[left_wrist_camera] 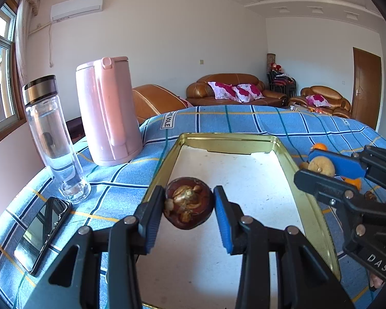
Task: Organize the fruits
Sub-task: 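Carry the pear and mangosteen with both tools over the tin tray, then open the left tool and right tool to drop both fruits into the tray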
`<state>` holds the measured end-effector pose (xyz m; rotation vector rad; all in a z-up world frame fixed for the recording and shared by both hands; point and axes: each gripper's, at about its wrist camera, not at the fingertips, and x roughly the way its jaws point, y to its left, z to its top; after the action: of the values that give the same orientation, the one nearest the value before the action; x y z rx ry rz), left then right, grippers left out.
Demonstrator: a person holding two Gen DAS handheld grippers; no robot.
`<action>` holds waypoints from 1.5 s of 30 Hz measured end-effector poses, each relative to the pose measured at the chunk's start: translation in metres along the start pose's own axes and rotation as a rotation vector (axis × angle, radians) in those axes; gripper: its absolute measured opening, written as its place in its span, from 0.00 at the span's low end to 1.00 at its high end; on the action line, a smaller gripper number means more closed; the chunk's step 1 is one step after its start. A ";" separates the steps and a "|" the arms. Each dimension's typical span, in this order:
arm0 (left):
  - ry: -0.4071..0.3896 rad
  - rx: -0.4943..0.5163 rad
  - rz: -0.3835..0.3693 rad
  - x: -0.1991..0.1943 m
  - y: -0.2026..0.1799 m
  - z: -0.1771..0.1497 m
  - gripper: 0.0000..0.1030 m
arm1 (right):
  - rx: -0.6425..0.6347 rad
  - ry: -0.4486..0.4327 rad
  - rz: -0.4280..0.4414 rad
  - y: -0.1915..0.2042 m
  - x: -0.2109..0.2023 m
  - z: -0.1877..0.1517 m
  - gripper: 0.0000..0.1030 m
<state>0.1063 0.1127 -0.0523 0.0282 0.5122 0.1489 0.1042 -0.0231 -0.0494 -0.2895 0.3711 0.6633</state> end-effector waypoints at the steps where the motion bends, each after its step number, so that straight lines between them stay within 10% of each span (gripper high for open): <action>1: 0.006 0.002 0.002 0.002 0.001 0.000 0.40 | 0.003 0.006 0.003 0.000 0.002 -0.001 0.28; 45: 0.142 0.039 0.001 0.028 0.002 -0.006 0.41 | 0.048 0.167 0.047 0.004 0.046 -0.011 0.33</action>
<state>0.1276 0.1190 -0.0708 0.0559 0.6570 0.1427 0.1330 0.0008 -0.0792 -0.2919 0.5538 0.6778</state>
